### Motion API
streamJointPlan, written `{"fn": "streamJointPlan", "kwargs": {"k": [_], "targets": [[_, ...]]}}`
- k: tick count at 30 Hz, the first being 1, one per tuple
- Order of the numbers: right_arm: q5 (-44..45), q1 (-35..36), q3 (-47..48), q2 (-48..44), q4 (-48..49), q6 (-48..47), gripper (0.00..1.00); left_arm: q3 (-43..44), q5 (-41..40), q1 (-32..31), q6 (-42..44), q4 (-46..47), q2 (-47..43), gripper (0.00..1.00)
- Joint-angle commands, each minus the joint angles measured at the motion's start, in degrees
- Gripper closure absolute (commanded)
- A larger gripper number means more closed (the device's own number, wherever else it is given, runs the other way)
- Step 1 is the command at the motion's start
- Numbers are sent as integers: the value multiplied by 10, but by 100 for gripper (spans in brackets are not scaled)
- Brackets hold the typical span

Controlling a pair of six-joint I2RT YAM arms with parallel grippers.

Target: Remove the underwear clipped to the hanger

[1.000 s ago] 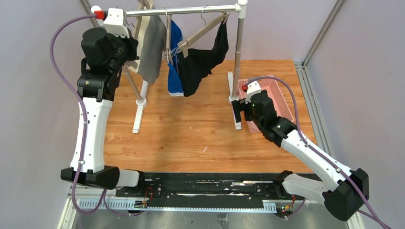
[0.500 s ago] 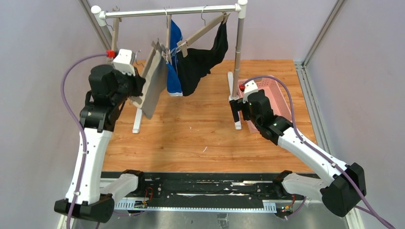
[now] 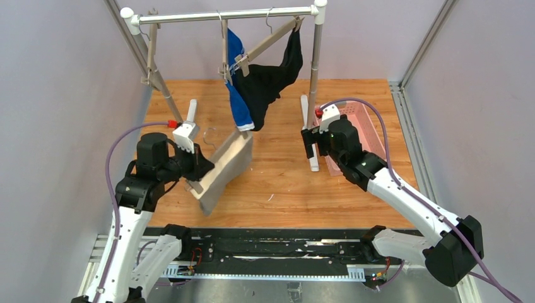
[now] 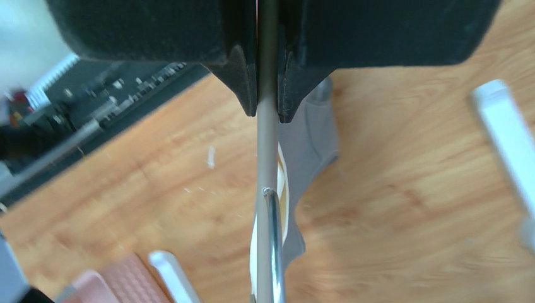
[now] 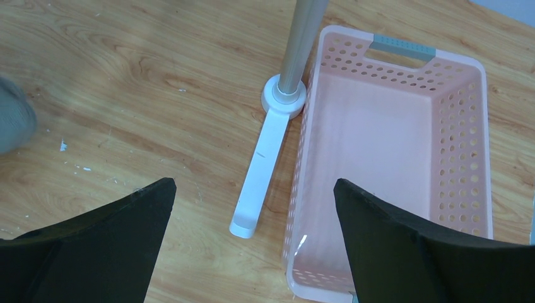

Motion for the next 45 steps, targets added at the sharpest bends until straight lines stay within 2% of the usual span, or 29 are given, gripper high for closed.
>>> {"fn": "streamJointPlan", "kwargs": {"k": [1, 5, 8, 12, 16, 18, 22, 26, 36, 42, 45], "targets": [[-24, 9, 31, -10, 12, -9, 1, 6, 76, -69, -37, -2, -20, 100], [-64, 4, 71, 4, -17, -28, 1, 15, 118, -121, -45, -2, -1, 100], [-148, -11, 108, 9, -41, -41, 1, 24, 141, -141, -33, -2, 16, 100], [-359, -81, 136, 5, -48, -27, 1, 54, 161, -148, 2, 1, 43, 100], [-644, -211, 104, 1, 60, 67, 1, 80, 180, -148, 23, 41, 72, 100], [-701, -237, 100, 7, 86, 91, 0, 82, 199, -150, 23, 71, 90, 100], [-753, -235, 87, 19, 119, 117, 1, 81, 232, -157, 28, 123, 129, 100], [-769, -222, 81, 19, 133, 130, 2, 69, 245, -165, 15, 182, 151, 100], [-769, -181, 79, 19, 147, 131, 5, 56, 262, -182, 16, 211, 165, 100], [-771, -174, 83, 27, 150, 131, 30, 56, 250, -182, 16, 213, 164, 100], [-772, -174, 83, 29, 146, 130, 36, 55, 247, -181, 16, 216, 163, 100]]}}
